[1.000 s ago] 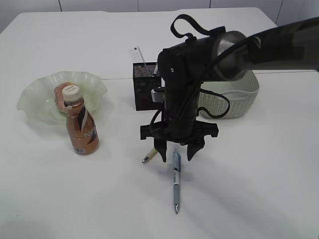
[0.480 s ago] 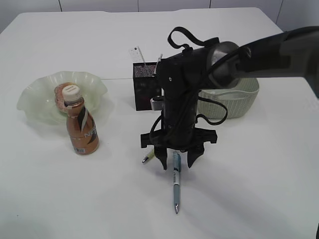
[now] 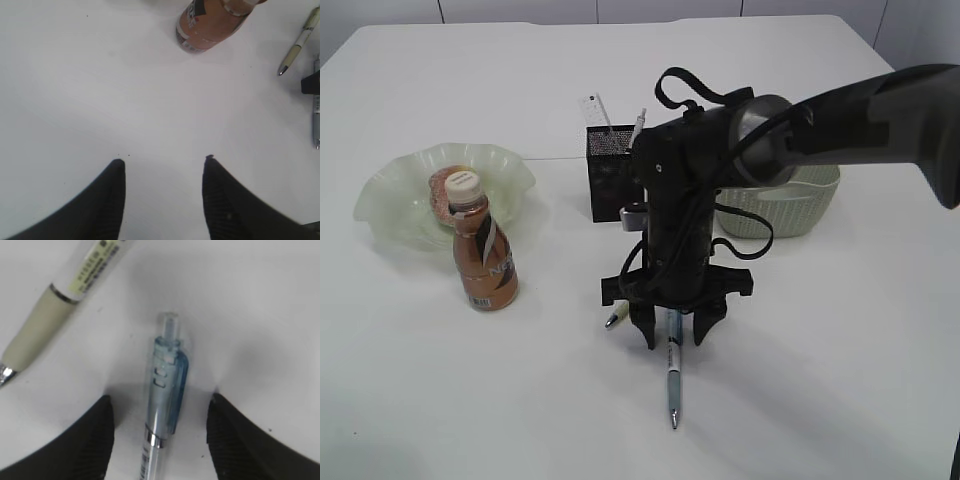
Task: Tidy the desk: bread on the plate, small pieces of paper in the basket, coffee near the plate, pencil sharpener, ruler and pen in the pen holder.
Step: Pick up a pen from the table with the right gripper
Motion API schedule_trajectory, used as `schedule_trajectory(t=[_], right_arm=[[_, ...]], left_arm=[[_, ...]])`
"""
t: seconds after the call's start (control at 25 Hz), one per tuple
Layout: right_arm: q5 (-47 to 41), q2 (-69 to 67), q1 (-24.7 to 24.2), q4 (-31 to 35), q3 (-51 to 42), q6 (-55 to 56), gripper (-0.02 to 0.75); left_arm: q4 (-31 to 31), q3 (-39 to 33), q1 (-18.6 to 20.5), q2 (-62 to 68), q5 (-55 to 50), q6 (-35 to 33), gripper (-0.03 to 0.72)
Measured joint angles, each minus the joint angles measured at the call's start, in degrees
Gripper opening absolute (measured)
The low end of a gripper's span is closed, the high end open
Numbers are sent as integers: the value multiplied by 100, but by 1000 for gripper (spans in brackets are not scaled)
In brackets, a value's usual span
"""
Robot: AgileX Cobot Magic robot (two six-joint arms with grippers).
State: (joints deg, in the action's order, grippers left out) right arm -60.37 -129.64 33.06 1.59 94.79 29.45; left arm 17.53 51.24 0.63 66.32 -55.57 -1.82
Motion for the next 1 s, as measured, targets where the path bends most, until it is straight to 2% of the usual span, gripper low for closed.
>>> schedule_trajectory(t=[0.08, 0.32, 0.44, 0.72, 1.0], right_arm=[[0, -10, 0, 26, 0, -55, 405], [-41, -23, 0, 160, 11, -253, 204], [-44, -23, 0, 185, 11, -400, 145], [-53, -25, 0, 219, 11, -723, 92], [-70, -12, 0, 608, 21, -1350, 90]], left_arm=[[0, 0, 0, 0, 0, 0, 370], [0, 0, 0, 0, 0, 0, 370], [0, 0, 0, 0, 0, 0, 370], [0, 0, 0, 0, 0, 0, 370], [0, 0, 0, 0, 0, 0, 370]])
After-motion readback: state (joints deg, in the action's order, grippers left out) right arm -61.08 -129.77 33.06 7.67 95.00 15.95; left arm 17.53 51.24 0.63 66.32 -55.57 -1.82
